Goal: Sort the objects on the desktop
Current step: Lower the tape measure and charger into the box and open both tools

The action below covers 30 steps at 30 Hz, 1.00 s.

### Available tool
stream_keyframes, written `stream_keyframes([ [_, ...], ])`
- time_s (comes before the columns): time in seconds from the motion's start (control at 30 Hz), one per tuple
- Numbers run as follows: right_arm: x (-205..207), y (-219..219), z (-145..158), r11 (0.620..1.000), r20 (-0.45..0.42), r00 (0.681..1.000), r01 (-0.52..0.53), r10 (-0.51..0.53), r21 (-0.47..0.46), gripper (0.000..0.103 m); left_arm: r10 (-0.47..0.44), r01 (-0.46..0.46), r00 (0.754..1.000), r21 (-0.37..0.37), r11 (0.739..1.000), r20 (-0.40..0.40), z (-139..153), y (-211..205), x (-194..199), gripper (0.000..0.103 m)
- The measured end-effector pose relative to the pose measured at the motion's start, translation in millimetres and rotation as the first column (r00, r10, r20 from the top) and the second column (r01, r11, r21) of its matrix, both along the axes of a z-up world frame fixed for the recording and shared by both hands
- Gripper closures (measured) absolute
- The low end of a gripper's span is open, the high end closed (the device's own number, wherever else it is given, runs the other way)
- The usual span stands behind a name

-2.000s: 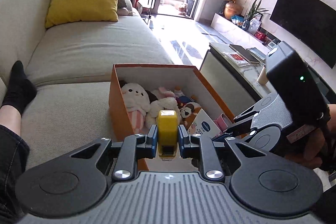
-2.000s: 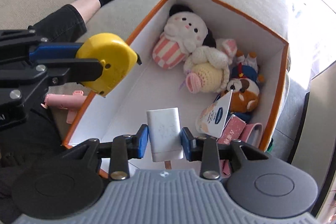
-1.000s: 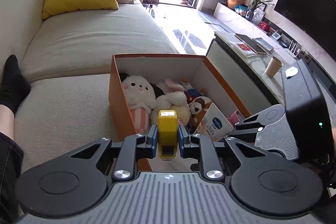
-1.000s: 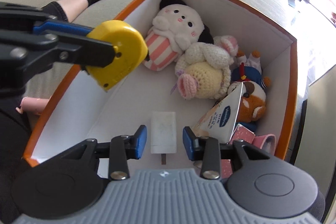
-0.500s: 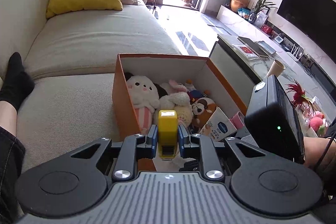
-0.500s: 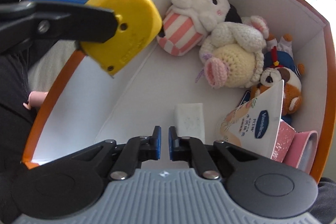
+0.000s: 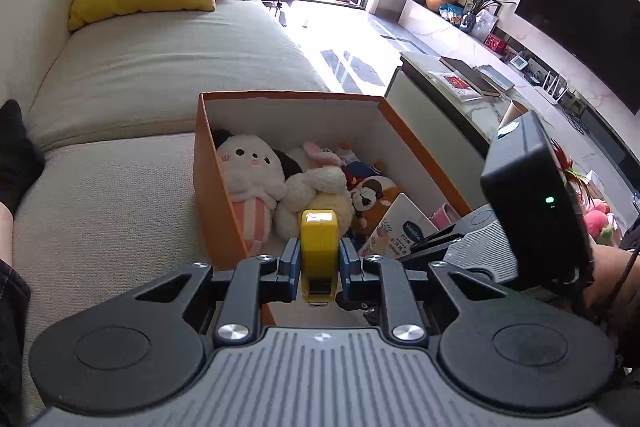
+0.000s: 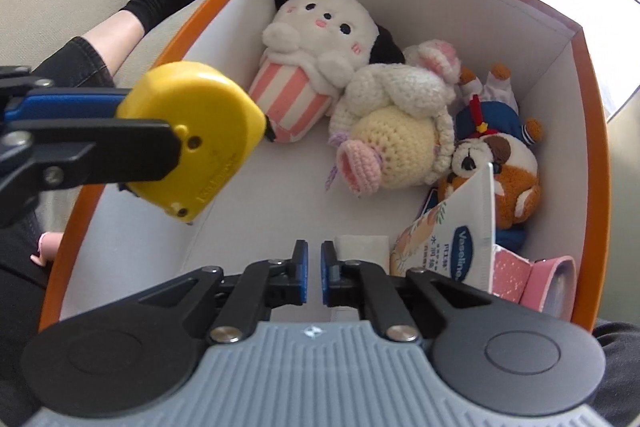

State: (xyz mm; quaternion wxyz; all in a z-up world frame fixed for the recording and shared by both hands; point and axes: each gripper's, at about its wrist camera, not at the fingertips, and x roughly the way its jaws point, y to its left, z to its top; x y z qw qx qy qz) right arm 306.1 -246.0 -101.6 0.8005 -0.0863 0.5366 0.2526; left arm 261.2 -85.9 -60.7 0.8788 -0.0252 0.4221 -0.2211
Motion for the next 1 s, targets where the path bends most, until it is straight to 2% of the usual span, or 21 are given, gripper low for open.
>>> stream_keyframes([
  [0.1, -13, -11, 13, 0.998, 0.005, 0.998, -0.062, 0.062, 0.005, 0.094, -0.031, 0.032, 0.999, 0.029, 0.999, -0.02, -6, -11, 4, 0.081],
  [0.23, -20, -20, 14, 0.992, -0.012, 0.993, -0.12, 0.12, -0.024, 0.094, -0.131, 0.135, 0.99, 0.086, 0.987, -0.06, -19, -31, 13, 0.081],
  [0.33, -24, -25, 8, 0.991, -0.048, 0.991, -0.124, 0.122, -0.051, 0.094, -0.2, 0.211, 0.976, 0.155, 0.965, -0.082, -28, -44, 19, 0.081],
  [0.43, -23, -28, 2, 0.992, -0.075, 0.992, -0.11, 0.105, -0.06, 0.094, -0.268, 0.29, 0.956, 0.223, 0.931, -0.123, -39, -54, 26, 0.081],
  [0.6, -20, -33, -1, 0.995, -0.08, 0.993, -0.094, 0.09, -0.046, 0.094, -0.285, 0.327, 0.942, 0.298, 0.897, -0.179, -48, -68, 36, 0.081],
  [0.7, -21, -36, -2, 0.996, -0.081, 0.993, -0.087, 0.084, -0.036, 0.094, -0.28, 0.334, 0.937, 0.308, 0.891, -0.207, -53, -71, 46, 0.081],
  [0.8, -21, -39, -4, 0.996, -0.083, 0.993, -0.08, 0.078, -0.029, 0.094, -0.329, 0.383, 0.922, 0.347, 0.856, -0.206, -59, -78, 46, 0.081],
  [1.0, -22, -42, -5, 0.997, -0.083, 0.994, -0.072, 0.07, -0.019, 0.096, -0.476, 0.497, 0.865, 0.403, 0.769, -0.159, -56, -88, 41, 0.081],
])
